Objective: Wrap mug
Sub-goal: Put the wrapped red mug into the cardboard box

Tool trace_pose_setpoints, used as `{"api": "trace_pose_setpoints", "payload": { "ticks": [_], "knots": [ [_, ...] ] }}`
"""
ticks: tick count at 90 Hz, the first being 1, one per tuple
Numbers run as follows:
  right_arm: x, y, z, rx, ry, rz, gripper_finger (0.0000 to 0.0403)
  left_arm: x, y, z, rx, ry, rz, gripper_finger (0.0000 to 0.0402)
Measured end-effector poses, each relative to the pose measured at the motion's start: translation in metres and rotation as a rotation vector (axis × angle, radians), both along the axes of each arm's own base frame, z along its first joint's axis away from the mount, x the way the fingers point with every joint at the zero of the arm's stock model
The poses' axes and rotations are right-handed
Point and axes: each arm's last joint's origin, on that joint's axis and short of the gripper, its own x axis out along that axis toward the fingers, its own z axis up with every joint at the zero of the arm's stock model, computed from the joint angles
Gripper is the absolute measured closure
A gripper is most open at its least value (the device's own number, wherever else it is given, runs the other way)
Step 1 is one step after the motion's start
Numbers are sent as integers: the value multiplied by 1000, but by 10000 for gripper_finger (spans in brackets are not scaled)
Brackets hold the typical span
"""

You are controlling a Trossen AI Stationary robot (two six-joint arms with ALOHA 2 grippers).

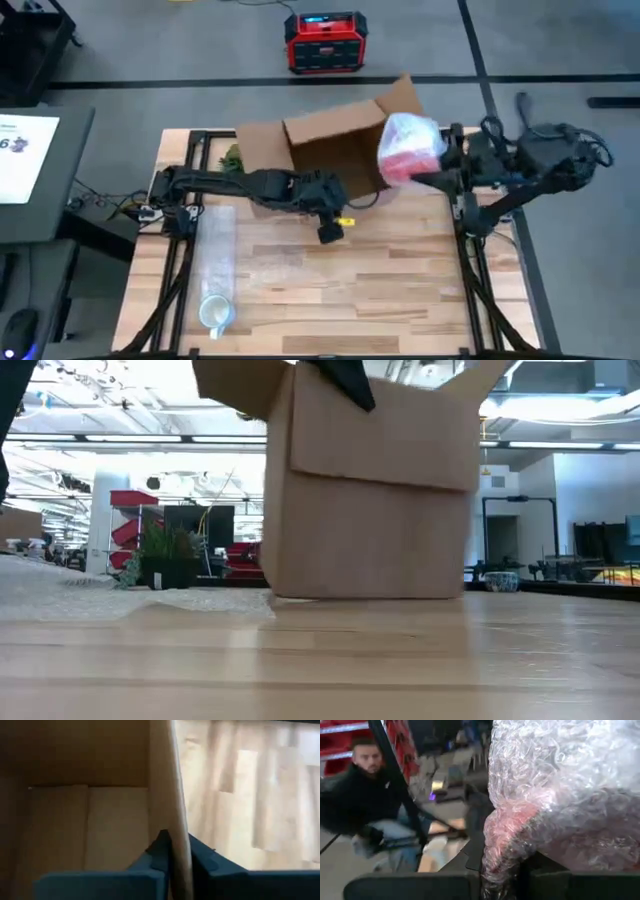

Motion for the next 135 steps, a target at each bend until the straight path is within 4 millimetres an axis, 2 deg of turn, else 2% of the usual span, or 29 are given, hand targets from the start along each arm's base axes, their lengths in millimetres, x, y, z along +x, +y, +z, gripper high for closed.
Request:
{"api": "trace_pose_setpoints", "payload": {
  "ticks": [16,27,52,61,79,94,103,116,135],
  "knots": [
    [27,-3,-25,29,223,128,373,-2,-30,2,-54,-42,-43,393],
    [39,-3,-41,24,368,163,373,-4,-42,3,-85,-53,-40,398],
    [75,-12,-70,-47,566,114,373,-7,-61,3,-90,-59,-80,398],
    [89,-17,-78,-88,595,40,373,-9,-67,3,-91,-59,-97,398],
    [92,-28,-70,-146,498,-158,373,-12,-78,3,-75,-59,-109,398],
    [87,-39,-62,-94,420,-323,373,-15,-87,3,-68,-60,-129,398],
    [84,-47,-61,-65,424,-362,373,-13,-91,-1,-61,-57,-138,398],
    [96,-47,-71,-38,484,-266,373,-10,-94,-5,-53,-53,-140,398],
    [110,-36,-88,2,605,12,373,-9,-96,-6,-42,-61,-145,398]
  ]
}}
